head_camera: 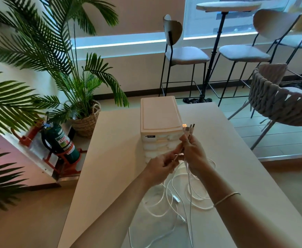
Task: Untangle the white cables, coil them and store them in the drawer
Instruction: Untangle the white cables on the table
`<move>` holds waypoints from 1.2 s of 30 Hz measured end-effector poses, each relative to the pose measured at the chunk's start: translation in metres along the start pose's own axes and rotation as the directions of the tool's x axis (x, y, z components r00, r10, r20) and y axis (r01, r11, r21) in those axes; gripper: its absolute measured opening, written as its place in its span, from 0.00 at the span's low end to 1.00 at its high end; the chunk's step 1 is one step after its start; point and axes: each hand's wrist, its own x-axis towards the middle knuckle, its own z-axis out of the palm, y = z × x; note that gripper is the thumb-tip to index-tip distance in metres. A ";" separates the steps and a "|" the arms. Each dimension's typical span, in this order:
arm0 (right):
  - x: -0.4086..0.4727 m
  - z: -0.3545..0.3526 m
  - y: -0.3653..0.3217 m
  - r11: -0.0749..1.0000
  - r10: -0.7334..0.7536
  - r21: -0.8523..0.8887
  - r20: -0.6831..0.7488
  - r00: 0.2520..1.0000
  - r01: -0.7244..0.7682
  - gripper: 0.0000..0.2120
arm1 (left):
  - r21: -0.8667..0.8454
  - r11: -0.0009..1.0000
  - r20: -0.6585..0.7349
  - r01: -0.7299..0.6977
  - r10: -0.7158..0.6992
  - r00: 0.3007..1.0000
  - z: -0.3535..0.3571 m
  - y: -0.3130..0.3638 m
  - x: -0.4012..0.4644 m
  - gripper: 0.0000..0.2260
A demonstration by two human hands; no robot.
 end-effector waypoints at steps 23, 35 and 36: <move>-0.005 -0.024 -0.023 0.910 -0.030 -0.397 0.222 0.975 0.118 0.05 | -0.403 0.893 0.130 0.200 -0.160 0.978 -0.044 0.004 -0.012 0.07; 0.016 -0.040 -0.036 0.912 -0.203 -0.391 -0.167 0.965 0.124 0.13 | -0.425 0.868 0.273 0.257 -0.147 0.951 -0.036 0.019 -0.005 0.12; 0.019 -0.046 -0.038 0.907 -0.233 -0.403 -0.238 0.943 0.122 0.14 | -0.387 0.874 0.296 0.293 -0.184 0.937 -0.036 0.010 -0.008 0.12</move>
